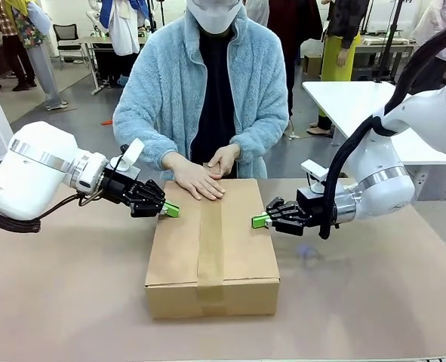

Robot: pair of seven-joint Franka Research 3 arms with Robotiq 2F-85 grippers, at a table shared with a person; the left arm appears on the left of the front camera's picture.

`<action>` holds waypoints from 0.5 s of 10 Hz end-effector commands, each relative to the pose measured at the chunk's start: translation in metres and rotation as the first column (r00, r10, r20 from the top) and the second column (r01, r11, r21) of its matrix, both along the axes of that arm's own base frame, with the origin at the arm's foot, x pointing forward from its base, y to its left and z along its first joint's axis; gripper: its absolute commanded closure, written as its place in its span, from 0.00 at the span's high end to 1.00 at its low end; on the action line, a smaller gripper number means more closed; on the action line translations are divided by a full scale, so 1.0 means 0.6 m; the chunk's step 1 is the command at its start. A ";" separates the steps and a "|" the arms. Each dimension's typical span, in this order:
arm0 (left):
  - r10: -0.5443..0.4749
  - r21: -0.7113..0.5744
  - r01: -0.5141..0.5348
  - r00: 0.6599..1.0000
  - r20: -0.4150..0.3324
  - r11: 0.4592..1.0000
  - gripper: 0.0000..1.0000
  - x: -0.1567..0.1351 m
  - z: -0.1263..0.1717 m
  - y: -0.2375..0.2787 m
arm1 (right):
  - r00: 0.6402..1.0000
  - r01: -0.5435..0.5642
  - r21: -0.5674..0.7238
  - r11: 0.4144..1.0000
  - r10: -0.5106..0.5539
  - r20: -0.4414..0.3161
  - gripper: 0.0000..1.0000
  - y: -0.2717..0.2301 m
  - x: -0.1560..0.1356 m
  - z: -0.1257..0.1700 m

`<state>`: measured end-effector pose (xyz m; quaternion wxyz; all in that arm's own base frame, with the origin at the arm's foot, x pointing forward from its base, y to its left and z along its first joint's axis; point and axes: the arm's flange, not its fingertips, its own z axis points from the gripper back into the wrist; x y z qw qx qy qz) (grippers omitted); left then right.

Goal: Wrap the clocks to prevent damage.
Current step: After the human seals the box with tape, release both hands from the side flaps of the Package Box.

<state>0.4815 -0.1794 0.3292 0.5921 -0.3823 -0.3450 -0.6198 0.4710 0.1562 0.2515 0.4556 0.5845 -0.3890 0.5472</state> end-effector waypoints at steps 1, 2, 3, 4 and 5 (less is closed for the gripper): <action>0.002 0.007 -0.002 1.000 -0.001 1.000 0.00 -0.001 -0.006 -0.001 | 1.000 0.008 -0.002 1.000 -0.008 -0.006 0.01 0.003 -0.001 -0.003; 0.002 0.007 -0.002 1.000 -0.001 1.000 0.00 -0.001 -0.006 -0.001 | 1.000 0.008 -0.002 1.000 -0.008 -0.006 0.01 0.003 -0.001 -0.003; 0.002 0.007 -0.002 1.000 -0.001 1.000 0.00 -0.001 -0.006 -0.001 | 1.000 0.008 -0.002 1.000 -0.008 -0.006 0.01 0.003 -0.001 -0.003; 0.002 0.007 -0.002 1.000 -0.001 1.000 0.00 -0.001 -0.006 -0.001 | 1.000 0.008 -0.002 1.000 -0.008 -0.006 0.01 0.003 -0.001 -0.003; 0.002 0.007 -0.002 1.000 -0.001 1.000 0.00 -0.001 -0.006 -0.001 | 1.000 0.008 -0.002 1.000 -0.008 -0.006 0.01 0.003 -0.001 -0.003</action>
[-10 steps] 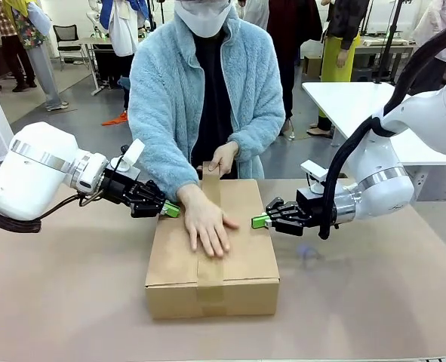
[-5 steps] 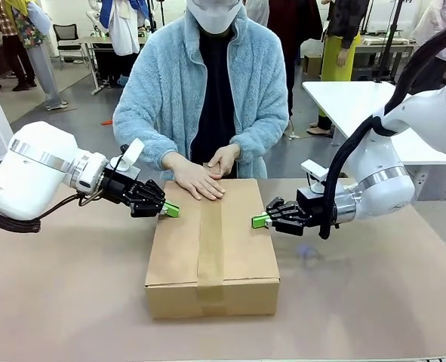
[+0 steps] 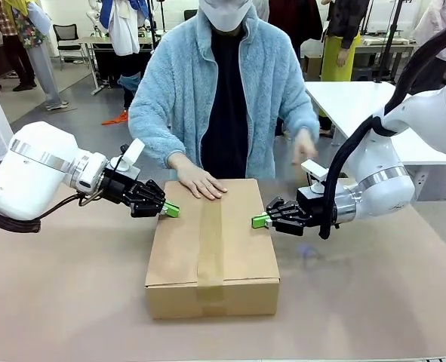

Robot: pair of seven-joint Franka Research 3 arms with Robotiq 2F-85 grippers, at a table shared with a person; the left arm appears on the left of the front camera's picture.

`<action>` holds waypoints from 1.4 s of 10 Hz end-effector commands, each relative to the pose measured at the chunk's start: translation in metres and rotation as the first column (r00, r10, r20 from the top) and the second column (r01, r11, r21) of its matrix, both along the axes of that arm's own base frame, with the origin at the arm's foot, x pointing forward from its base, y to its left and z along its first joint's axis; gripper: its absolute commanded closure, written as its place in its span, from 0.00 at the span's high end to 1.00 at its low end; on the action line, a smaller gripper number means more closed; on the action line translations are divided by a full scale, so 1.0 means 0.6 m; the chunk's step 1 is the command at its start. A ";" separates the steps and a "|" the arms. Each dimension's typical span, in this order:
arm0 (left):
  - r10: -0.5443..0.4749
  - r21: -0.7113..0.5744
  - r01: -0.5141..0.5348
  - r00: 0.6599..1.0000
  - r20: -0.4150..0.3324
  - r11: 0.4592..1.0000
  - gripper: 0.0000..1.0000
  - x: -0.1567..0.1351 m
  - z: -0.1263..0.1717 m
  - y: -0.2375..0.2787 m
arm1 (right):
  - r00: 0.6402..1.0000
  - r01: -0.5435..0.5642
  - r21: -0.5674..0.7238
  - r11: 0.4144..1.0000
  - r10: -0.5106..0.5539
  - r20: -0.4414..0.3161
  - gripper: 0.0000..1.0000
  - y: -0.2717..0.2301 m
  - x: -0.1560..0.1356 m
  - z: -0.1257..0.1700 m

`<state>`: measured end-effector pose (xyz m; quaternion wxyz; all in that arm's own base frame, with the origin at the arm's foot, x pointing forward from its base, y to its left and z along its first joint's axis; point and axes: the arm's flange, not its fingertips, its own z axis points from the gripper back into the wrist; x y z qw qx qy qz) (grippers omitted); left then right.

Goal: Wrap the clocks to prevent damage.
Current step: After the human seals the box with tape, release both hands from the side flaps of the Package Box.

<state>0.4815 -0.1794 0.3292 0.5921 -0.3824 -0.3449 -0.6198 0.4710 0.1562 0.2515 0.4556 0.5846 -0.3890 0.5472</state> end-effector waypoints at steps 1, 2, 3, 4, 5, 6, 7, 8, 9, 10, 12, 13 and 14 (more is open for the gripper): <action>0.002 0.007 -0.002 1.000 -0.001 1.000 0.00 -0.001 -0.006 -0.001 | 1.000 0.008 -0.002 1.000 -0.008 -0.006 0.01 0.003 -0.001 -0.003; 0.002 0.007 -0.002 1.000 -0.001 1.000 0.00 -0.001 -0.006 -0.001 | 1.000 0.008 -0.002 1.000 -0.008 -0.006 0.01 0.003 -0.001 -0.003; 0.002 0.007 -0.002 1.000 -0.001 1.000 0.00 -0.001 -0.006 -0.001 | 1.000 0.008 -0.002 1.000 -0.008 -0.006 0.01 0.003 -0.001 -0.003; 0.002 0.007 -0.002 1.000 -0.001 1.000 0.00 -0.001 -0.006 -0.001 | 1.000 0.008 -0.002 1.000 -0.008 -0.006 0.01 0.003 -0.001 -0.003; 0.002 0.007 -0.002 1.000 -0.001 1.000 0.00 -0.001 -0.006 -0.001 | 1.000 0.008 -0.002 1.000 -0.008 -0.006 0.01 0.003 -0.001 -0.003; 0.002 0.007 -0.002 1.000 -0.001 1.000 0.00 -0.001 -0.006 -0.001 | 1.000 0.008 -0.002 1.000 -0.008 -0.006 0.01 0.003 -0.001 -0.003; 0.002 0.007 -0.002 1.000 -0.001 1.000 0.00 -0.001 -0.006 -0.001 | 1.000 0.008 -0.002 1.000 -0.008 -0.006 0.01 0.003 -0.001 -0.003; 0.000 0.000 0.000 1.000 0.000 1.000 0.00 0.000 0.000 0.000 | 1.000 0.000 0.000 1.000 0.000 0.000 0.01 0.000 0.000 0.000; -0.014 0.049 0.012 0.999 0.040 0.999 0.00 -0.009 0.042 0.020 | 0.998 0.038 -0.082 0.996 -0.033 0.061 0.01 -0.016 -0.012 0.052; -0.026 0.096 0.020 0.998 0.060 0.995 0.00 -0.022 0.093 0.036 | 0.996 0.066 -0.176 0.982 -0.054 0.074 0.01 -0.034 -0.025 0.115; -0.048 0.211 0.029 0.995 0.085 0.977 0.00 -0.031 0.212 0.066 | 0.991 0.127 -0.358 0.925 -0.106 0.078 0.01 -0.060 -0.055 0.266; -0.034 0.227 0.014 0.996 0.084 0.974 0.00 -0.044 0.261 0.080 | 0.993 0.121 -0.446 0.887 -0.102 0.067 0.01 -0.071 -0.075 0.325; -0.034 0.278 0.013 0.997 0.068 0.960 0.00 -0.063 0.301 0.093 | 0.989 0.148 -0.539 0.829 -0.128 0.074 0.01 -0.086 -0.093 0.377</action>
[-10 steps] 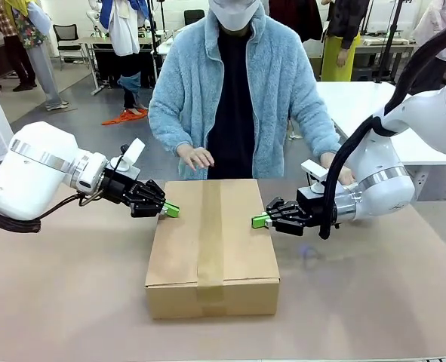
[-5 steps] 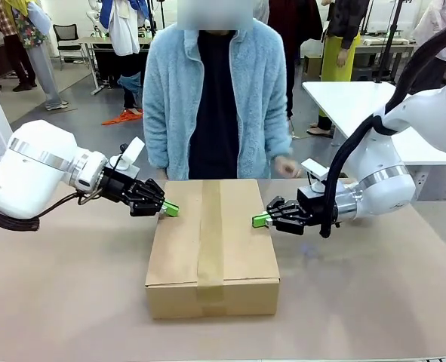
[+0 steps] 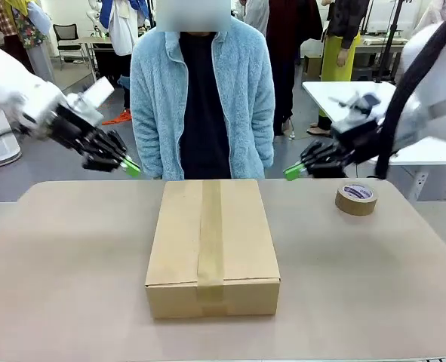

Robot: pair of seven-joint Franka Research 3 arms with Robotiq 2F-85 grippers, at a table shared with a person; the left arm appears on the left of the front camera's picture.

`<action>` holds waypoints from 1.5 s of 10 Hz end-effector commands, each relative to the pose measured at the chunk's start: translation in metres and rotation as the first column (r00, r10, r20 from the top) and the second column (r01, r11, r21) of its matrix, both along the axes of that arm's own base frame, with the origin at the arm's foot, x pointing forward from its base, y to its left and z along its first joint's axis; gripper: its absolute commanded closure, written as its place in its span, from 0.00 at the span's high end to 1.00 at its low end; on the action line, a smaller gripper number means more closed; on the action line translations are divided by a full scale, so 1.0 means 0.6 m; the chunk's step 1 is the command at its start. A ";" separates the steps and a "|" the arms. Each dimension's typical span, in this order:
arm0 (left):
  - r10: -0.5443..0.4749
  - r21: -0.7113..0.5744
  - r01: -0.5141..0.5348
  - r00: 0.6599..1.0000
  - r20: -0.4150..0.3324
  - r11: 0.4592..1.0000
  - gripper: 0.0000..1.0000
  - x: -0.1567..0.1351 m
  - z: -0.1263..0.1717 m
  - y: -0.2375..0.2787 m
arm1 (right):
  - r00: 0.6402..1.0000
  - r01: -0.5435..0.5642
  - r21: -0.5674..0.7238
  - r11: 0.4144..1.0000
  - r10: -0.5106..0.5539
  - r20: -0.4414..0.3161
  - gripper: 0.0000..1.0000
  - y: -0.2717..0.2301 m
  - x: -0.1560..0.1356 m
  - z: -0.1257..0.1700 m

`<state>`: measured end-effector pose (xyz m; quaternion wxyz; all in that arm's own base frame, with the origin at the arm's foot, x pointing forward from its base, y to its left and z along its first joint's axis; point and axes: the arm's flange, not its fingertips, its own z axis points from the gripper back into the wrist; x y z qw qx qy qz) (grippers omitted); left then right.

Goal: Wrap the clocks to prevent damage.
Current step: After the human seals the box with tape, release both hands from the side flaps of the Package Box.

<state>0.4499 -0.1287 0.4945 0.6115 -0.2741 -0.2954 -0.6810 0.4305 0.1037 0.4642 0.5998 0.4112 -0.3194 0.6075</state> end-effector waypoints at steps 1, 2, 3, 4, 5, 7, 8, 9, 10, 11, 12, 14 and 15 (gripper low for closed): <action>0.007 0.101 -0.004 0.999 -0.032 0.995 0.00 -0.013 0.071 0.023 | 0.996 0.076 -0.151 0.986 -0.082 -0.036 0.01 -0.013 -0.038 0.070; 0.037 0.145 -0.034 0.999 -0.019 0.989 0.00 -0.032 0.108 0.036 | 0.988 0.148 -0.221 0.964 -0.155 -0.016 0.01 -0.025 -0.057 0.109; 0.070 0.155 -0.066 0.997 -0.017 0.986 0.00 -0.052 0.127 0.047 | 0.984 0.165 -0.267 0.950 -0.175 -0.017 0.01 -0.027 -0.072 0.133; 0.089 0.163 -0.085 0.996 -0.018 0.983 0.00 -0.044 0.142 0.057 | 0.979 0.194 -0.297 0.935 -0.206 -0.010 0.01 -0.026 -0.076 0.150; 0.100 0.155 -0.096 0.995 -0.020 0.983 0.00 -0.047 0.130 0.059 | 0.983 0.176 -0.287 0.942 -0.186 -0.008 0.01 -0.023 -0.071 0.147; 0.071 0.147 -0.071 0.997 0.005 0.987 0.00 -0.050 0.138 0.057 | 0.984 0.171 -0.250 0.953 -0.175 0.007 0.01 -0.040 -0.079 0.156; 0.071 0.147 -0.071 0.997 0.005 0.987 0.00 -0.050 0.138 0.057 | 0.984 0.171 -0.250 0.953 -0.175 0.007 0.01 -0.040 -0.079 0.156; 0.071 0.147 -0.071 0.997 0.005 0.987 0.00 -0.050 0.138 0.057 | 0.984 0.171 -0.250 0.953 -0.175 0.007 0.01 -0.040 -0.079 0.156; 0.071 0.147 -0.071 0.997 0.005 0.987 0.00 -0.050 0.138 0.057 | 0.984 0.171 -0.250 0.953 -0.175 0.007 0.01 -0.040 -0.079 0.156; 0.071 0.147 -0.071 0.997 0.005 0.987 0.00 -0.050 0.138 0.057 | 0.984 0.171 -0.250 0.953 -0.175 0.007 0.01 -0.040 -0.079 0.156; 0.071 0.147 -0.071 0.997 0.005 0.987 0.00 -0.050 0.138 0.057 | 0.984 0.171 -0.250 0.953 -0.175 0.007 0.01 -0.040 -0.079 0.156; 0.071 0.147 -0.071 0.997 0.005 0.987 0.00 -0.050 0.138 0.057 | 0.984 0.171 -0.250 0.953 -0.175 0.007 0.01 -0.040 -0.079 0.156; 0.071 0.147 -0.071 0.997 0.005 0.987 0.00 -0.050 0.138 0.057 | 0.984 0.171 -0.250 0.953 -0.175 0.007 0.01 -0.040 -0.079 0.156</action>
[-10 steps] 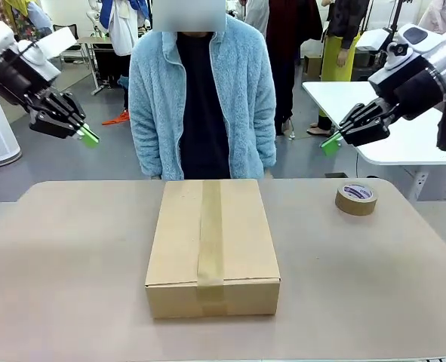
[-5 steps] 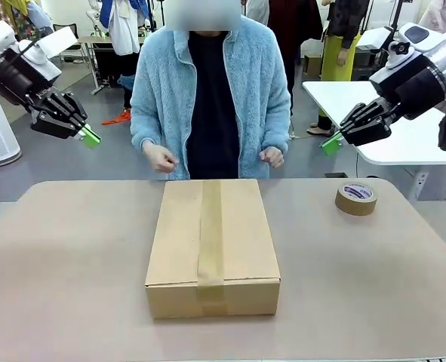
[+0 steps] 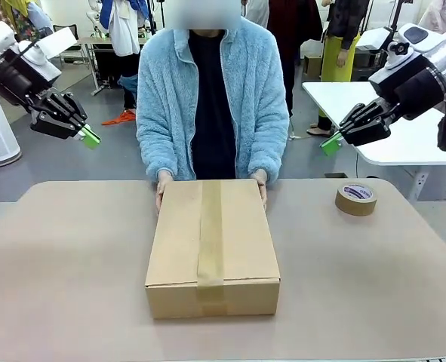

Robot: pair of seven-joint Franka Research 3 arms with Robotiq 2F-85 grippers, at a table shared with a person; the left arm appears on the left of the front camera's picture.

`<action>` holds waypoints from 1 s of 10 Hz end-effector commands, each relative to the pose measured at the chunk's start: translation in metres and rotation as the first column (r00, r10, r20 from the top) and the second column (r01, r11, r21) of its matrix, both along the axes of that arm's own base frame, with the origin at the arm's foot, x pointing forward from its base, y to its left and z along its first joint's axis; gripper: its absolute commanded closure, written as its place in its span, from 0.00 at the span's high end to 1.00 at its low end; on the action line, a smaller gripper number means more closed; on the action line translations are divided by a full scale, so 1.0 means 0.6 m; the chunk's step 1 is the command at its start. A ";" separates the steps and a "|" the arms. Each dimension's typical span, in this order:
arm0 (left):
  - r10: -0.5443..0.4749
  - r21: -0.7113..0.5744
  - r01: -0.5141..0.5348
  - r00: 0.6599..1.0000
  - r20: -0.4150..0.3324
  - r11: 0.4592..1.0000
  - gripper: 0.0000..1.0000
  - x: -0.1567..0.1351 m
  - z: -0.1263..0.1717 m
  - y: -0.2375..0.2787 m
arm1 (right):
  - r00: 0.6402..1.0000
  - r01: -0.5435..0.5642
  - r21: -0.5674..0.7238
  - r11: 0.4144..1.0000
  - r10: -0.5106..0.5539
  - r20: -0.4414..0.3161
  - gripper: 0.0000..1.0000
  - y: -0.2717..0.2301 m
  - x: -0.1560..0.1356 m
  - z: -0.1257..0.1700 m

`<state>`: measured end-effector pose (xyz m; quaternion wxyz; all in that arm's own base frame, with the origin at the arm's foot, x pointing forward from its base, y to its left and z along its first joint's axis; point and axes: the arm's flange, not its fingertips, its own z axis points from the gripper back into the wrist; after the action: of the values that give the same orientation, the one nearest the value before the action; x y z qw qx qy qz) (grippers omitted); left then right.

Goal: Wrap the clocks to prevent damage.
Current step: After the human seals the box with tape, release both hands from the side flaps of the Package Box.

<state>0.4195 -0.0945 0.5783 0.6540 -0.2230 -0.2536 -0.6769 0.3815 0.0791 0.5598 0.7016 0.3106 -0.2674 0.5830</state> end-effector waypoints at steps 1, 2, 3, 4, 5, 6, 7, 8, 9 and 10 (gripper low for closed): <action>0.000 0.007 0.000 1.000 0.009 1.000 0.00 0.001 -0.001 0.000 | 1.000 0.000 -0.001 1.000 0.000 0.010 0.01 0.001 0.003 -0.004; 0.000 0.007 0.000 1.000 0.009 1.000 0.00 0.001 -0.001 0.000 | 1.000 0.000 -0.001 1.000 0.000 0.010 0.01 0.001 0.003 -0.004; 0.000 0.007 0.000 1.000 0.009 1.000 0.00 0.001 -0.001 0.000 | 1.000 0.000 -0.001 1.000 0.000 0.010 0.01 0.001 0.003 -0.004; 0.000 0.007 0.000 1.000 0.009 1.000 0.00 0.001 -0.001 0.000 | 1.000 0.000 -0.001 1.000 0.000 0.010 0.01 0.001 0.003 -0.004; 0.000 0.007 0.000 1.000 0.009 1.000 0.00 0.001 -0.001 0.000 | 1.000 0.000 -0.001 1.000 0.000 0.010 0.01 0.001 0.003 -0.004; 0.000 0.000 0.000 1.000 0.000 1.000 0.41 0.000 0.000 0.000 | 1.000 0.000 0.000 1.000 0.000 0.000 0.34 0.000 0.000 0.000; 0.008 -0.012 -0.007 1.000 0.022 1.000 0.60 -0.020 0.005 -0.002 | 1.000 -0.015 -0.032 0.999 0.015 -0.013 0.60 0.005 -0.008 -0.012; 0.003 -0.022 -0.002 1.000 0.027 1.000 1.00 -0.021 0.014 0.003 | 1.000 -0.004 -0.057 0.998 0.003 -0.010 0.94 0.011 -0.003 -0.016; 0.000 -0.014 0.000 1.000 0.024 1.000 1.00 -0.014 0.020 0.008 | 1.000 0.014 -0.063 0.998 -0.014 0.000 1.00 0.015 0.005 -0.015; 0.009 -0.016 -0.008 1.000 0.025 1.000 1.00 -0.020 0.018 0.005 | 1.000 0.017 -0.078 0.997 -0.017 0.003 1.00 0.017 0.003 -0.017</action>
<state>0.4113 -0.0910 0.5894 0.6512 -0.2166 -0.2655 -0.6771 0.3827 0.0841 0.5536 0.7058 0.2956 -0.2555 0.5910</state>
